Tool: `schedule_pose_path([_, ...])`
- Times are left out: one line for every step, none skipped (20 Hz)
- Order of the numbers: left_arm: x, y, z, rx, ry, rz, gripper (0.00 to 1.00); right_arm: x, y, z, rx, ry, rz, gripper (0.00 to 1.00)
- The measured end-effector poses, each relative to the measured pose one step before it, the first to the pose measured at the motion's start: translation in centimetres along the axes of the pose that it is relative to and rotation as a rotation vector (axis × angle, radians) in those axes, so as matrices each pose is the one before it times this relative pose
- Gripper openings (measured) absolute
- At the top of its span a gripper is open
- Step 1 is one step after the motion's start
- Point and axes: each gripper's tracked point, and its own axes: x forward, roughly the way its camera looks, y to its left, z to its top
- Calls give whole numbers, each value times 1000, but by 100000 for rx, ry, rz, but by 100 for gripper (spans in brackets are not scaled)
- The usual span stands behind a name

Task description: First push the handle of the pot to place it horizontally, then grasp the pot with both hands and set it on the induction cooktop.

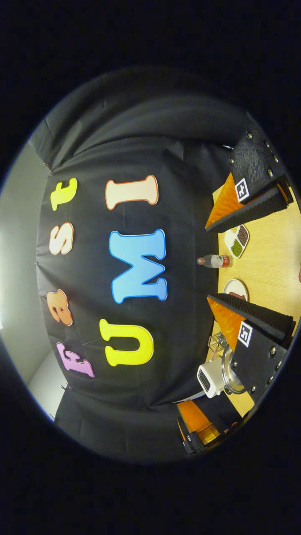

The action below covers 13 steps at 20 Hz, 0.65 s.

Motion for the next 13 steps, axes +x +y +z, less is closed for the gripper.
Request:
schedule_pose_path([-384,-1125,758,585,-928,-810,89,-529,-720,1002,1036,-1983,-7,88])
schedule_pose_path([-318,-742,483,559,-816,254,89,-521,-563,765,653,-1701,246,88])
schedule_pose_path([-400,-702,488,-112,-440,320,89,-419,-460,603,517,-589,403,88])
schedule_pose_path([-373,-629,279,-702,-346,297,89,-277,-410,244,179,67,626,88])
schedule_pose_path([-431,-445,307,-626,43,649,93,-262,-342,260,292,134,617,88])
schedule_pose_path([-509,-21,114,-171,-173,985,93,-275,-367,225,-14,62,539,88])
schedule_pose_path([-329,111,107,367,21,1334,89,-210,-328,51,-188,91,527,88])
schedule_pose_path([-422,48,-88,462,382,1119,93,-307,-125,-103,-9,469,770,88])
schedule_pose_path([-592,75,-127,453,641,1433,96,-107,-34,22,235,423,1055,88])
schedule_pose_path([-433,57,-303,86,744,1064,93,-131,131,-176,577,583,1300,88])
schedule_pose_path([-424,94,-57,-162,302,861,96,-216,96,-88,336,640,915,88])
schedule_pose_path([-478,115,86,-180,-264,700,93,-234,61,90,-165,-151,1103,89])
schedule_pose_path([-349,79,-14,-408,88,165,89,-164,-23,65,-713,100,-556,91])
